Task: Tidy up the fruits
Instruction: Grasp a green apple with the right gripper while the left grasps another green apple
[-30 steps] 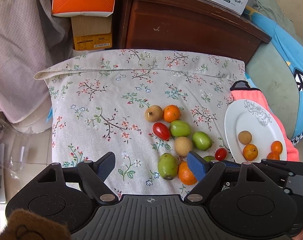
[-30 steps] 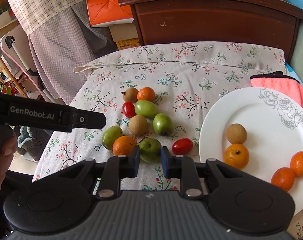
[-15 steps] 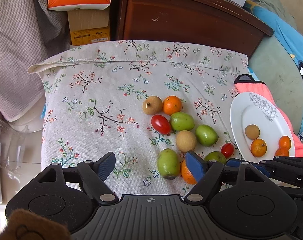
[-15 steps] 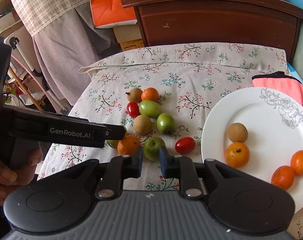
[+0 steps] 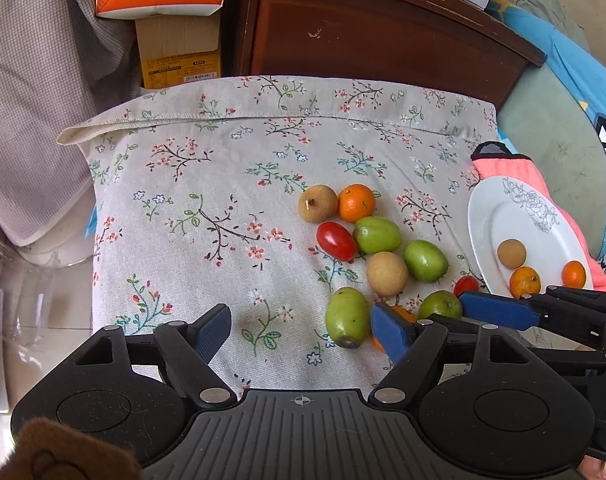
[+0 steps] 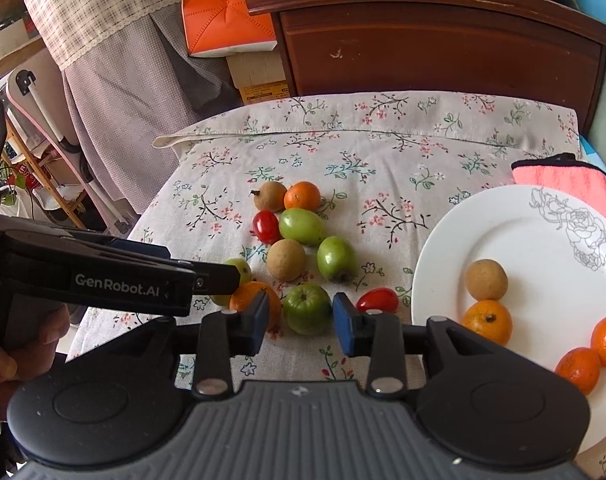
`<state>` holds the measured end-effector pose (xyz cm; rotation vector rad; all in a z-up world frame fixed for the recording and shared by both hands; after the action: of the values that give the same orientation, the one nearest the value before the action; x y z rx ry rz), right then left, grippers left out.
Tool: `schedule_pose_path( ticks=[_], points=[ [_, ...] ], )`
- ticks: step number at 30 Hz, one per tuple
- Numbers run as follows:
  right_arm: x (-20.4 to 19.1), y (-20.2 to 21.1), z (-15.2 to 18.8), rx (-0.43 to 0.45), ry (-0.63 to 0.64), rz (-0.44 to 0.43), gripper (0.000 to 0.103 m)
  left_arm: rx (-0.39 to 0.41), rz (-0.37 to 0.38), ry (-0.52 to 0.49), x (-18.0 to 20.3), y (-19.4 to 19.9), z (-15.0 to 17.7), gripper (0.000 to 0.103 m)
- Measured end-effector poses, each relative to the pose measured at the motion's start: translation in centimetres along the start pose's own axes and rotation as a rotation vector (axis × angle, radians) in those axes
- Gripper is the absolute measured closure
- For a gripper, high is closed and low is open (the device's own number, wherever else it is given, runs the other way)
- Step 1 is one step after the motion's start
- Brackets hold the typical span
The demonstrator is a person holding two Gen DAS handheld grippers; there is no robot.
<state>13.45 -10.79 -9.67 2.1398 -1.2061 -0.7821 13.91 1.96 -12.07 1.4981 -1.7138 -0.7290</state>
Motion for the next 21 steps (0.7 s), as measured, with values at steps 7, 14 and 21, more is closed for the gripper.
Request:
schedule_pose_path(
  ticks=[7,14,21],
  points=[
    [0.2,0.1,0.2,-0.013,0.007,0.015,0.073,-0.001,0.001,-0.073,0.7,0.0,0.3,0.022],
    [0.8,-0.5,0.2,-0.017,-0.020,0.034,0.071,0.067,-0.064,-0.200,1.5,0.6,0.1,0.026],
    [1.3,-1.0,0.2,-0.022,-0.065,0.037,0.071,0.066,-0.043,-0.227,1.5,0.6,0.0,0.027]
  ],
)
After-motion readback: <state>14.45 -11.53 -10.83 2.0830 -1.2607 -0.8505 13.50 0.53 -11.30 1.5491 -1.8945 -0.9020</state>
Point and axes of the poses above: each gripper's, at about its wrist camera, not at the fingertips, and y roughly against the way its jaws point, x to its right, z to its underside, the point moved 9 cm from there along -y, roughly the way its jaws point, and after that the axes turned 2 degrees about x, right-handed, at the moved point
